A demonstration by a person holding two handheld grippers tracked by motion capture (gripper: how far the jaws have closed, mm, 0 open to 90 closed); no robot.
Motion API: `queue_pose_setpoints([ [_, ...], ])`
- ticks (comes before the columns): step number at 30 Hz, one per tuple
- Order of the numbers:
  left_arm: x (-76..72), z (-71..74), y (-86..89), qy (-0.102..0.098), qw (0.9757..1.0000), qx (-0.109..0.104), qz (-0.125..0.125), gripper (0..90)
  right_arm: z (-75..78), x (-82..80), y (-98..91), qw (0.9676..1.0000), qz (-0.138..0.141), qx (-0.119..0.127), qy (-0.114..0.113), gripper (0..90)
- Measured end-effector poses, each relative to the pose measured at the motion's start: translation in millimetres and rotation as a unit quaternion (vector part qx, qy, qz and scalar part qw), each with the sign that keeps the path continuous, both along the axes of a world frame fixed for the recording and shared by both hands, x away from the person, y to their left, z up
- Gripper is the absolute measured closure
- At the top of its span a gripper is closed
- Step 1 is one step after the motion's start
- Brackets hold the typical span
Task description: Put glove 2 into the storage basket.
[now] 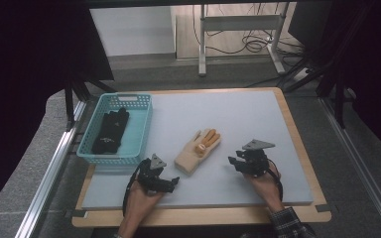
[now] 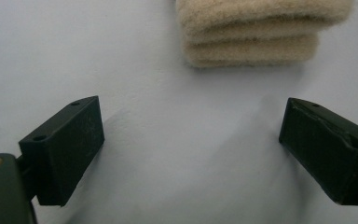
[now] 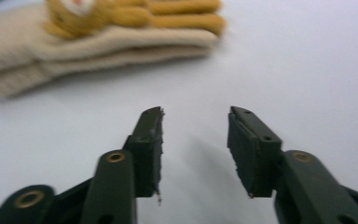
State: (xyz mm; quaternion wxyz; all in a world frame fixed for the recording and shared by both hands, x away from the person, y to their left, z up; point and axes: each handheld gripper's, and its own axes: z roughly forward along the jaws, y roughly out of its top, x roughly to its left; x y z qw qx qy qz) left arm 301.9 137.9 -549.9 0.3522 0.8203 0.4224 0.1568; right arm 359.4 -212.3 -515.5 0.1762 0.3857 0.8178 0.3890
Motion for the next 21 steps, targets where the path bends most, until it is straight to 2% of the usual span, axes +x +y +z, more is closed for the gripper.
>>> queue_pose_setpoints([
  [6,-0.1,0.1,-0.1,0.0,1.0,0.001,0.0,6.7,-3.4,-0.1,-21.9,0.9997,-0.024,-0.005,0.003,40.8],
  [11,-0.2,0.1,-0.2,0.0,1.0,0.001,0.0,7.0,-7.5,2.0,-40.0,0.9989,-0.04,-0.023,0.004,30.6],
  [15,0.1,0.2,-0.1,0.002,1.0,0.001,-0.001,7.1,-13.2,3.4,-45.5,0.9987,-0.042,-0.026,0.01,24.6],
  [17,0.2,0.2,-0.1,0.002,1.0,0.001,-0.001,7.1,-14.9,3.1,-45.1,0.9988,-0.039,-0.029,0.008,23.6],
  [19,0.5,0.3,0.1,0.004,1.0,0.0,-0.001,7.1,-15.5,2.5,-41.8,0.9985,-0.034,-0.043,0.004,20.7],
  [21,0.6,0.3,0.3,0.004,1.0,0.0,-0.001,7.2,-15.8,2.6,-42.2,0.9985,-0.034,-0.042,0.005,20.5],
])
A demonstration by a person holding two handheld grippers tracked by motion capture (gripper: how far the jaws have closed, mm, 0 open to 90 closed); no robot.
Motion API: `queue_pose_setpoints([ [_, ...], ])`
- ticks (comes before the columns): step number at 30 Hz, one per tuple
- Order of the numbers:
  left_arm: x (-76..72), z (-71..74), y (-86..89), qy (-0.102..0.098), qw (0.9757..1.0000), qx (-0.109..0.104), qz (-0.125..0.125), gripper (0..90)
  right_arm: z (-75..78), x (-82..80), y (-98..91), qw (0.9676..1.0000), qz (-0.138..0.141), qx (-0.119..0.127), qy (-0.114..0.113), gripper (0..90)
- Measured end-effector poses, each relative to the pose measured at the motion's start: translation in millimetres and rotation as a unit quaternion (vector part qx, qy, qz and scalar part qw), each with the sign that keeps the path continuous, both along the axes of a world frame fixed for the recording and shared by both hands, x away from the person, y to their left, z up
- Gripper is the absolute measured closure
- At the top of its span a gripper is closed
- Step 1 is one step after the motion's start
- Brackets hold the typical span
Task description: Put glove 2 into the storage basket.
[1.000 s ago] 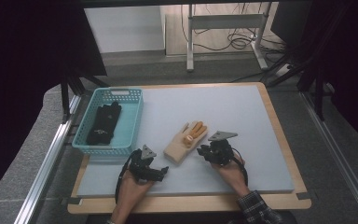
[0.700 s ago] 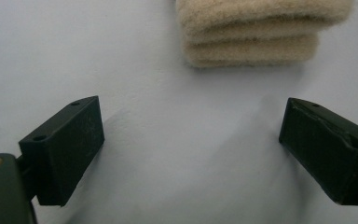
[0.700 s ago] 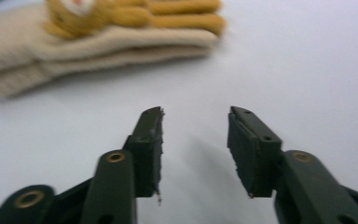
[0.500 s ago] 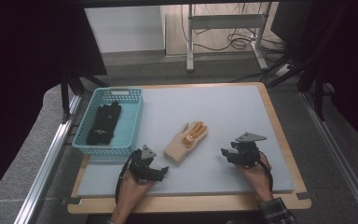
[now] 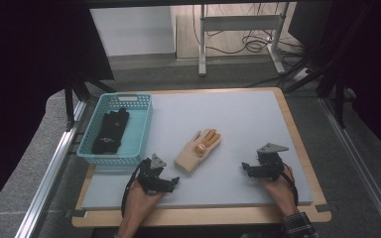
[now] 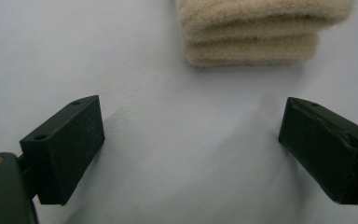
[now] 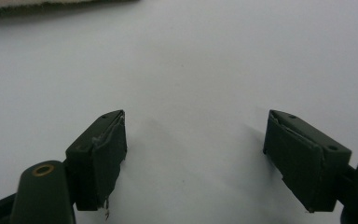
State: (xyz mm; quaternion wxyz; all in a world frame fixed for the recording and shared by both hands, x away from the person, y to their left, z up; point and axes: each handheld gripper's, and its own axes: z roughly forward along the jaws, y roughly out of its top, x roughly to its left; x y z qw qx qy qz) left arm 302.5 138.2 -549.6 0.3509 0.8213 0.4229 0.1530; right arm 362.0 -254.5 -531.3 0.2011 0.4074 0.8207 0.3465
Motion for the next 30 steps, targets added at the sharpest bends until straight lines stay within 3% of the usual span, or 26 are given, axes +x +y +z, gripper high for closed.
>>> queue_pose_setpoints([
  [10,0.4,0.8,-0.7,0.003,1.0,-0.001,0.002,7.1,-0.5,-0.2,0.1,1.0,-0.003,-0.001,-0.002,19.4],
  [13,3.3,4.6,-1.9,0.014,0.9998,0.011,-0.001,9.6,-0.5,-0.2,0.2,1.0,-0.003,0.0,-0.001,19.4],
  [19,12.8,25.8,-11.7,0.012,0.9997,-0.004,-0.02,9.2,-0.6,-0.1,0.0,1.0,-0.003,0.0,-0.001,19.4],
  [25,27.0,47.9,-30.2,0.012,0.9993,0.007,-0.034,5.3,-0.6,0.0,0.0,1.0,-0.003,0.0,-0.001,19.3],
  [30,41.4,58.0,-42.3,0.018,0.9991,0.005,-0.037,4.5,-0.6,-0.1,0.0,1.0,-0.003,0.001,-0.001,19.3],
])
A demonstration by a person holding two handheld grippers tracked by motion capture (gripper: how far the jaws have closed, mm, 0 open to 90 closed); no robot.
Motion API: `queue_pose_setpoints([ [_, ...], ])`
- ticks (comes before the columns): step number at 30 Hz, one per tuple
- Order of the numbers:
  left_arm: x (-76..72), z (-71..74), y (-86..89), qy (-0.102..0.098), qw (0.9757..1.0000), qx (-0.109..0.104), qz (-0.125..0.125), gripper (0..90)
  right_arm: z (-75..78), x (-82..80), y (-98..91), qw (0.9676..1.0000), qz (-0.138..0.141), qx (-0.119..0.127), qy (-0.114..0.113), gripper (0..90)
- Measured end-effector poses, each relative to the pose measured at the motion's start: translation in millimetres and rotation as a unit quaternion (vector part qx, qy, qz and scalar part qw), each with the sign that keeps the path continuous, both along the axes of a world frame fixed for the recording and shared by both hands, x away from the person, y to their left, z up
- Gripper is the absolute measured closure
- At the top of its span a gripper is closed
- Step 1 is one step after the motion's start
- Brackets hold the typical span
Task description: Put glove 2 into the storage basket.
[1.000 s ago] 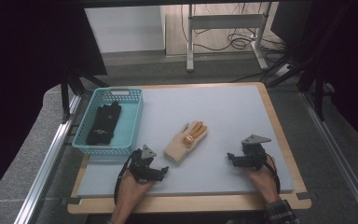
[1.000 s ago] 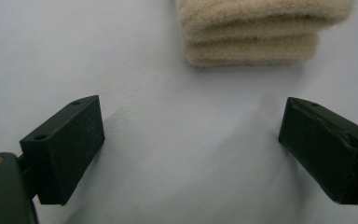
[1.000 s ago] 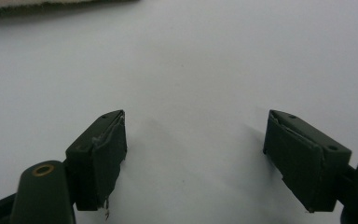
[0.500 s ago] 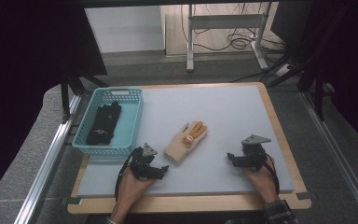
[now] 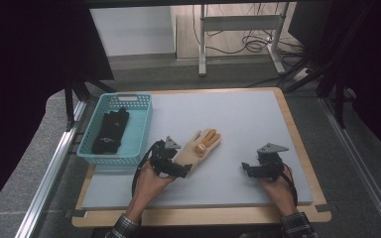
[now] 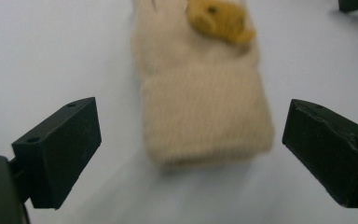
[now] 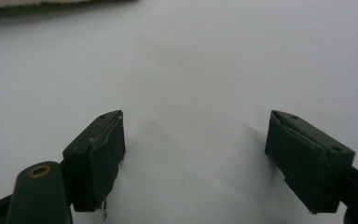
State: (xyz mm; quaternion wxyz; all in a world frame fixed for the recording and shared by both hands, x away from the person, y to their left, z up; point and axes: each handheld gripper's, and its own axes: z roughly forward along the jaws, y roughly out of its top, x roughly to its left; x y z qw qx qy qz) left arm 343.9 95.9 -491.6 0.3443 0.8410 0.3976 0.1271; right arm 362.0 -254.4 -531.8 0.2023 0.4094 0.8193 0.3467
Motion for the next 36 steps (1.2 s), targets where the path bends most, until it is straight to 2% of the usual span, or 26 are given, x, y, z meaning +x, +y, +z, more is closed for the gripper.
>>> queue_pose_setpoints([
  [2,8.5,2.6,-5.7,0.004,1.0,-0.002,0.0,4.2,0.0,0.0,0.0,1.0,0.0,0.0,0.0,19.3],
  [3,17.7,3.9,-11.4,0.009,1.0,0.0,-0.002,3.8,0.0,0.0,-0.1,1.0,0.0,0.0,0.0,19.3],
  [4,17.7,3.9,-11.4,0.009,1.0,0.0,-0.002,3.5,0.0,0.0,-0.1,1.0,0.0,0.0,0.0,19.3],
  [5,26.5,3.8,-17.2,0.015,0.9999,0.002,-0.001,3.3,0.0,0.0,0.0,1.0,0.0,0.0,0.0,19.3],
  [6,26.5,3.8,-17.2,0.015,0.9999,0.002,-0.001,3.3,0.0,0.0,0.0,1.0,0.0,0.0,0.0,19.3],
  [11,48.9,-3.4,-35.8,0.035,0.9992,0.018,-0.005,2.8,0.0,0.0,-0.1,1.0,0.0,0.0,0.001,19.2],
  [14,54.4,-7.2,-41.5,0.045,0.9988,0.016,-0.007,2.7,0.0,0.1,-0.1,1.0,0.001,0.0,0.001,19.1],
  [16,58.8,-11.3,-47.6,0.051,0.9984,0.025,-0.011,2.6,0.1,0.1,-0.1,1.0,0.001,0.0,0.001,19.1],
  [17,62.4,-16.5,-54.0,0.054,0.9977,0.039,-0.011,2.5,0.0,0.1,-0.1,1.0,0.001,0.0,0.001,19.1],
  [18,62.4,-16.5,-54.0,0.054,0.9977,0.039,-0.011,2.5,0.0,0.1,-0.1,1.0,0.001,0.0,0.001,19.1],
  [19,65.8,-22.2,-58.8,0.055,0.997,0.053,-0.011,2.5,0.0,0.1,-0.1,1.0,0.001,0.0,0.001,19.0],
  [24,70.5,-30.6,-63.1,0.063,0.9957,0.067,-0.007,3.8,0.0,0.1,-0.1,1.0,0.001,0.0,0.001,19.0],
  [27,70.5,-32.6,-64.1,0.065,0.9954,0.069,-0.011,12.8,0.0,0.1,-0.1,1.0,0.001,0.0,0.001,19.0],
  [28,69.2,-31.1,-63.7,0.063,0.9956,0.068,-0.015,12.8,0.0,0.1,-0.1,1.0,0.001,0.0,0.001,19.0],
  [32,65.2,-26.5,-65.0,0.065,0.9953,0.069,-0.015,32.4,0.0,0.1,-0.1,1.0,0.001,0.0,0.001,19.0],
  [33,64.4,-25.1,-65.0,0.067,0.9953,0.069,-0.012,39.8,0.0,0.1,0.0,1.0,0.001,0.0,0.001,19.0],
  [35,64.0,-24.7,-64.5,0.067,0.9955,0.066,-0.011,47.6,-0.1,0.1,0.0,1.0,0.001,0.0,0.001,19.0],
  [36,63.9,-24.2,-64.0,0.069,0.9955,0.065,-0.012,47.6,-0.1,0.1,0.0,1.0,0.001,0.0,0.001,19.0],
])
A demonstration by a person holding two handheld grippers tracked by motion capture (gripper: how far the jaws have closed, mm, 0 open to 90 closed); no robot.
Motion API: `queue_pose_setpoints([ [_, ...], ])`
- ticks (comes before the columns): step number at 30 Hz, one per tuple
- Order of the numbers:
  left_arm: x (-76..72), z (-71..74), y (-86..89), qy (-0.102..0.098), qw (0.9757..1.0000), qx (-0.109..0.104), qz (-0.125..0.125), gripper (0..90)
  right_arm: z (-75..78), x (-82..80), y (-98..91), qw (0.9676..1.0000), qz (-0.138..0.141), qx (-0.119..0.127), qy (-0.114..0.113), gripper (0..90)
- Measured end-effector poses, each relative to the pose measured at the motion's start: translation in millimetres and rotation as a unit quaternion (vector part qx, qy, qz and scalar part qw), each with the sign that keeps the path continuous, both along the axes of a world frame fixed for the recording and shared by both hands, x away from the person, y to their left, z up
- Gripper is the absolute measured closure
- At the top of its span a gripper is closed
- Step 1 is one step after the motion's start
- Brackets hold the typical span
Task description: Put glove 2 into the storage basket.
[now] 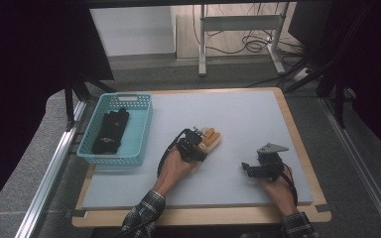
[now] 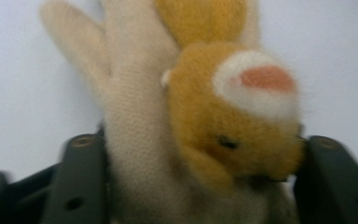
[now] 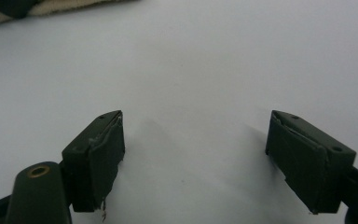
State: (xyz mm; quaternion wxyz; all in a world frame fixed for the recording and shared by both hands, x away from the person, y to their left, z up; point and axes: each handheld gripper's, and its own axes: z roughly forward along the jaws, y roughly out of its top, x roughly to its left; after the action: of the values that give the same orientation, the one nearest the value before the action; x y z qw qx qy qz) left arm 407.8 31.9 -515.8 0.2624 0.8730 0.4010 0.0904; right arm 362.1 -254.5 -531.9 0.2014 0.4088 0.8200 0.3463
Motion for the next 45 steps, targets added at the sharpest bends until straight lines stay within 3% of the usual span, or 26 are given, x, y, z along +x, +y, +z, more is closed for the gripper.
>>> queue_pose_setpoints([
  [3,-0.8,1.2,1.4,-0.001,1.0,-0.009,-0.004,55.7,0.0,0.0,0.0,1.0,0.0,0.0,0.0,19.0],
  [6,-1.1,1.9,2.4,-0.003,0.9999,-0.012,-0.005,58.1,0.0,0.0,0.0,1.0,0.0,0.0,0.0,19.0],
  [19,2.2,17.3,13.8,-0.011,0.9995,-0.03,0.004,59.7,0.0,0.0,0.0,1.0,0.0,0.0,0.0,19.0],
  [34,9.6,72.2,53.6,-0.042,0.9972,-0.045,0.042,59.2,0.1,0.0,-0.1,1.0,0.0,0.0,0.0,18.9],
  [39,15.1,93.2,79.4,-0.055,0.9945,-0.048,0.075,59.0,0.1,0.0,-0.1,1.0,0.0,0.0,0.0,19.0],
  [45,18.8,106.3,103.9,-0.066,0.9915,-0.04,0.105,58.7,0.1,0.0,-0.1,1.0,0.0,0.0,0.0,19.0],
])
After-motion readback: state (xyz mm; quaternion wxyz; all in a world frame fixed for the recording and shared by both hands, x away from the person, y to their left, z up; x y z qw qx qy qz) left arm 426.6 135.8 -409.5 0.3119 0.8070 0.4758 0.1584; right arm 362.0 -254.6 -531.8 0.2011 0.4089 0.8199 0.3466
